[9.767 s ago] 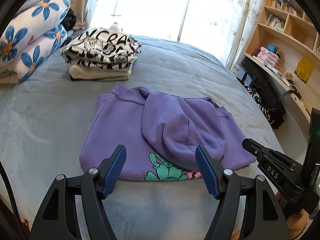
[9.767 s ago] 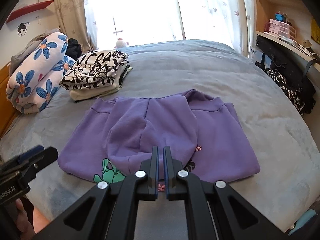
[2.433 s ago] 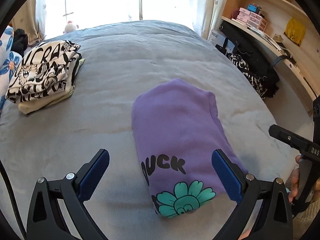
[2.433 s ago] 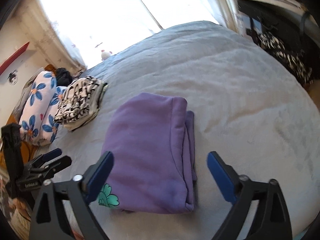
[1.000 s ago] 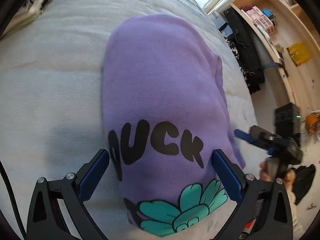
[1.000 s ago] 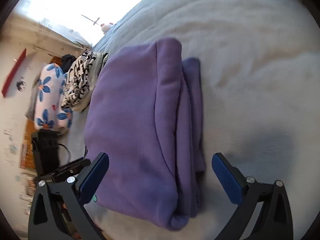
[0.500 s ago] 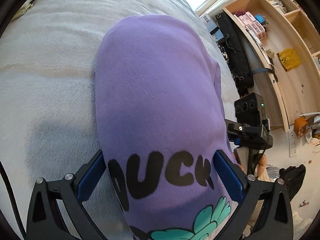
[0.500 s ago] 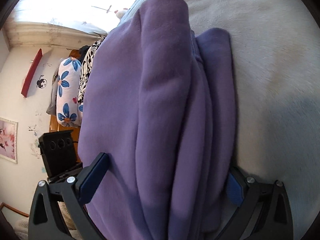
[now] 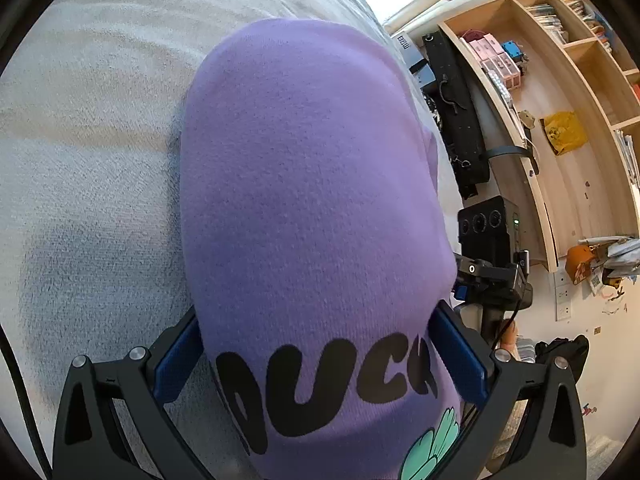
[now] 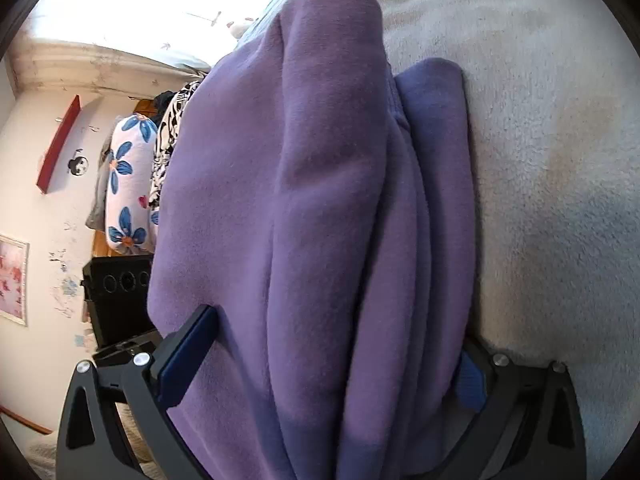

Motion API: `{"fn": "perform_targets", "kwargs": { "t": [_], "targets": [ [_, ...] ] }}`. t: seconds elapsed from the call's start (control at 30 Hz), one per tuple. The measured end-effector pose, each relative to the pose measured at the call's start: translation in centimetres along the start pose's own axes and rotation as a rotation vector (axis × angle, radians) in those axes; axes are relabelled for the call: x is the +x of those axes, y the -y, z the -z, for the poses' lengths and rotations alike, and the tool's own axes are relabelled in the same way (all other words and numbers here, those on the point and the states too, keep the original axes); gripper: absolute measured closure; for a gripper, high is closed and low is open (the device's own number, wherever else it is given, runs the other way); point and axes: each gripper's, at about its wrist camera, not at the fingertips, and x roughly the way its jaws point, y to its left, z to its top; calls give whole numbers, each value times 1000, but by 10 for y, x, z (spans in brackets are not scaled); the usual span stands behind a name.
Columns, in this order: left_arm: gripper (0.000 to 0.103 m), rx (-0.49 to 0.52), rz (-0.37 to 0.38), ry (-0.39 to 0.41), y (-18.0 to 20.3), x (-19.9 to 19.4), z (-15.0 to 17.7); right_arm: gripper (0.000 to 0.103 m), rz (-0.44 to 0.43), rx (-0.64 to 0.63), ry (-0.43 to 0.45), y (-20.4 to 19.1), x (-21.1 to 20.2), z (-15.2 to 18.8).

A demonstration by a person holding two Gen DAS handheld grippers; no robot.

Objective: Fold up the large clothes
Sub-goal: 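Slide both tools under the folded hoodie and grip it, then lift the folded hoodie with both tools onto the patterned clothes stack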

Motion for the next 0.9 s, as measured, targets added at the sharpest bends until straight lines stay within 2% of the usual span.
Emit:
{"fn": "perform_targets", "kwargs": {
  "t": [0.03,0.1,0.13,0.2,0.3,0.4,0.57,0.73,0.9],
  "targets": [
    [0,2,-16,2,4,0,0,3,21,-6,7,-3,-1,2],
    [0,19,-55,20,14,1,0,16,35,-6,18,-11,-5,4],
    [2,36,-77,39,21,0,1,20,35,-4,23,-13,-7,5],
    [6,79,-113,65,35,-5,3,33,56,-17,40,-23,-15,7],
    [10,147,-159,110,54,-18,7,42,99,-40,58,-42,-23,12],
    [11,203,-194,147,71,-38,10,46,130,-66,74,-62,-26,19],
    [11,224,-187,216,87,-90,13,46,123,-113,165,-113,-40,30],
    [11,240,-227,292,96,-181,-1,46,60,-178,192,-194,-34,14],
    [11,240,-283,362,78,-286,-33,46,-7,-269,191,-289,-4,-24]
  ]
}}
